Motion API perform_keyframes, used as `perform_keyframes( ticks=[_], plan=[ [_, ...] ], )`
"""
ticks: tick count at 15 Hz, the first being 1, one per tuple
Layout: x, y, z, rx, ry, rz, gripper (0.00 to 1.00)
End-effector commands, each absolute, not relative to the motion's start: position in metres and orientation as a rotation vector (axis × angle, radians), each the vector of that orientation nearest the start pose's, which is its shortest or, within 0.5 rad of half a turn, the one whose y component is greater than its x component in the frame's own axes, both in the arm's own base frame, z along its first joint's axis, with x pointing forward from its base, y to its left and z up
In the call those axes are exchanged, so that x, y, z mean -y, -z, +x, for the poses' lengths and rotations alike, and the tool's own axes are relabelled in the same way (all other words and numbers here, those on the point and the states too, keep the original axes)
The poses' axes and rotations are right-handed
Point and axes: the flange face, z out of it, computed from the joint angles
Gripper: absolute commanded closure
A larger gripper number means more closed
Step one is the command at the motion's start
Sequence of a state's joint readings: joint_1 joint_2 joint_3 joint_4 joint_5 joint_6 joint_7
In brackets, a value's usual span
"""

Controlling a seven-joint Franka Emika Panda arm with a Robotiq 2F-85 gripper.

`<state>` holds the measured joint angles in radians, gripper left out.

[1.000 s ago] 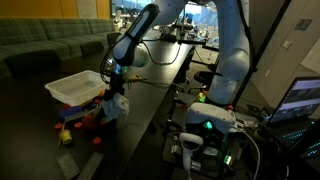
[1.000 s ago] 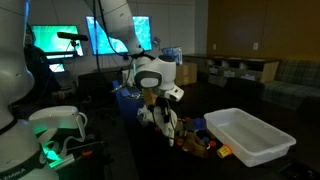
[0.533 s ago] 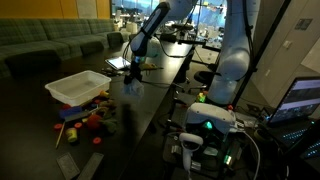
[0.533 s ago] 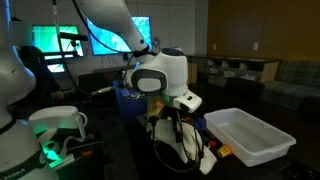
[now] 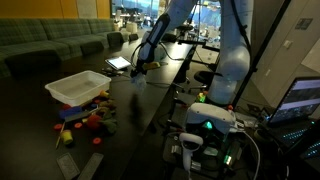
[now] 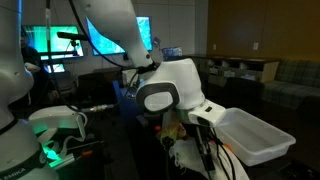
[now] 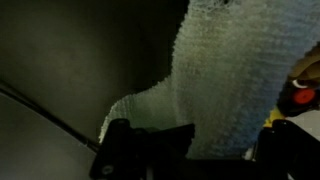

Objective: Use the towel to sweep the things on the table to the left and then put the towel in the white bin

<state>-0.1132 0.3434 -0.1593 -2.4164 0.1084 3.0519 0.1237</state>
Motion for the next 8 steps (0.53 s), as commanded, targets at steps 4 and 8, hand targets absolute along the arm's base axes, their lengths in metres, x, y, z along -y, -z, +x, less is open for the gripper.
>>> perform_keyframes(
  ticks=[4,8],
  plan=[
    [0.127,-0.114,0.571,-0.761,0.622,-3.14,1.0],
    [0.091,-0.068,0.611,-0.69,0.634,-3.152,1.0]
  ],
)
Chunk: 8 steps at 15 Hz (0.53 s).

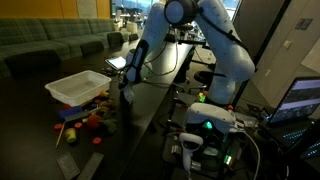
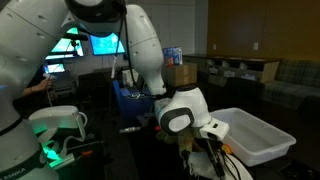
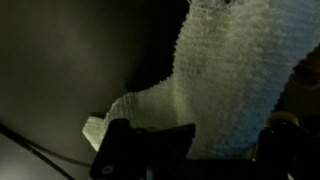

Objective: Use the towel to sweep the things on the table to the left and then put the towel in the white bin

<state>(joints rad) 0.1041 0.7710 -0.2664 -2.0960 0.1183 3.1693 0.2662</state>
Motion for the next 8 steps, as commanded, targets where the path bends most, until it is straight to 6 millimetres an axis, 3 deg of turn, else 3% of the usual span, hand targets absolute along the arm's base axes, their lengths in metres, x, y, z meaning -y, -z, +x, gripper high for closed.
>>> perform_keyframes(
  ticks=[1,5,8],
  plan=[
    [0.083,-0.062,0.62,-0.669,0.639,-3.152,1.0],
    [0.051,-0.038,0.649,-0.603,0.669,-3.136,1.0],
    [0.03,-0.031,0.664,-0.547,0.692,-3.12,1.0]
  ],
)
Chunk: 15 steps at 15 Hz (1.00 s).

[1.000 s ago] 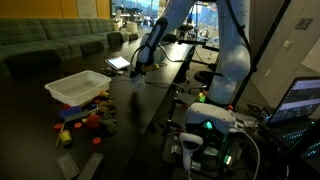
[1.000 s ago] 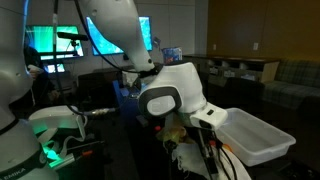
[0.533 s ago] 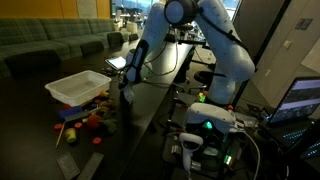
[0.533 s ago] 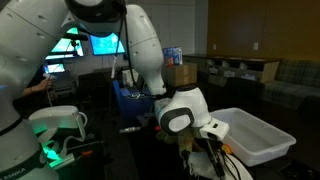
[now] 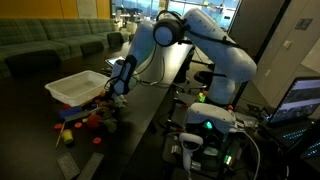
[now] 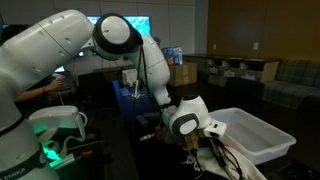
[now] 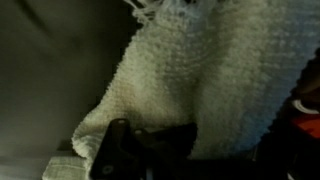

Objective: Use the towel to sweep the things on the table to the left and then put the towel in the white bin

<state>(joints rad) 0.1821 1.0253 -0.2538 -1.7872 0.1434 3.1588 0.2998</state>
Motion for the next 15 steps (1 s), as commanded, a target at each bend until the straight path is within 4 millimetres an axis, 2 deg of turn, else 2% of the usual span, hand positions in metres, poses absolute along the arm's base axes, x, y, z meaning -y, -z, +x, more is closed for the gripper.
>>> perform_keyframes(
  ticks=[1,7,11,15],
  plan=[
    [0.022,-0.031,0.669,-0.527,0.694,-3.115,1.0],
    [-0.04,-0.033,0.677,-0.401,0.698,-3.061,1.0],
    [-0.094,-0.034,0.673,-0.316,0.686,-3.017,1.0],
    [-0.157,-0.031,0.668,-0.22,0.676,-2.982,1.0]
  ],
)
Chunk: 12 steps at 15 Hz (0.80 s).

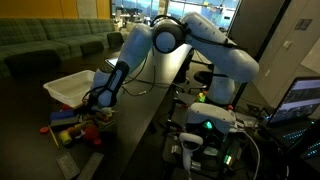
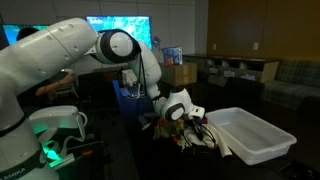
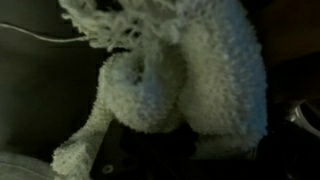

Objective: Use the towel to sweep the things on the table to the left and then put the towel in the white bin

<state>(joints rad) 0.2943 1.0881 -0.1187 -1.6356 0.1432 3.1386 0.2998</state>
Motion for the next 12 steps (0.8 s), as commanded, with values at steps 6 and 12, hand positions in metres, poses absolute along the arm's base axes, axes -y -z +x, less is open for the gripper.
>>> perform_keyframes(
  ticks=[6,12],
  plan=[
    [-0.256,-0.033,0.666,-0.067,0.677,-2.923,1.0],
    [-0.325,-0.061,0.667,0.034,0.684,-2.844,1.0]
  ],
)
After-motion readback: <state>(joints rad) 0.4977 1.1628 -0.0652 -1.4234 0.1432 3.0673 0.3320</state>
